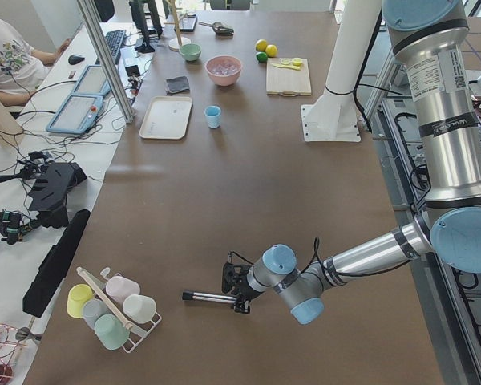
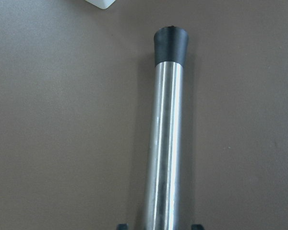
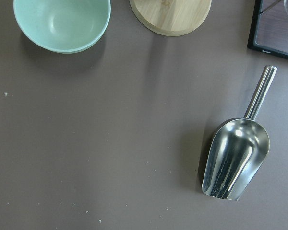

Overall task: Mash ice and strawberries in cup
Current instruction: 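Lower the left gripper onto the steel muddler and grasp it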

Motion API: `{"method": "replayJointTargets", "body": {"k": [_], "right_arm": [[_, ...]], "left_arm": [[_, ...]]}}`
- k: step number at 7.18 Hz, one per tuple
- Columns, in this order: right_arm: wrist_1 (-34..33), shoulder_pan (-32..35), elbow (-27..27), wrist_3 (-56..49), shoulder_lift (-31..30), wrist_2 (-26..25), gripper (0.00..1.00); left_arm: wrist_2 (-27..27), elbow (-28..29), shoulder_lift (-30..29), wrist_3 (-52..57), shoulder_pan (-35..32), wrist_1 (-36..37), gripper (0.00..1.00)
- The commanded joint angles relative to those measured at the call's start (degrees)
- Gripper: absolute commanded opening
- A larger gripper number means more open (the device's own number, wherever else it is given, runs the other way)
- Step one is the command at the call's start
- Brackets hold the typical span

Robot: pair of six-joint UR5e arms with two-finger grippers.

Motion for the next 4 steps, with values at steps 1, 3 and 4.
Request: {"method": "replayJointTargets", "body": {"k": [1, 3, 4], "right_arm": [[-0.05, 0.0, 0.19, 0.0, -0.17, -0.09, 0.95], [-0.05, 0.0, 0.19, 0.0, -0.17, 0.09, 0.95], [-0.05, 0.0, 0.19, 0.0, -0.17, 0.09, 0.95]], "left_arm": [[-0.08, -0.05, 0.0, -0.02, 0.0, -0.04, 0.12], [-0.08, -0.22, 0.0, -0.02, 0.0, -0.04, 0.0], [-0.16, -0.66, -0.09, 0.16, -0.09, -0.04, 0.0]]}}
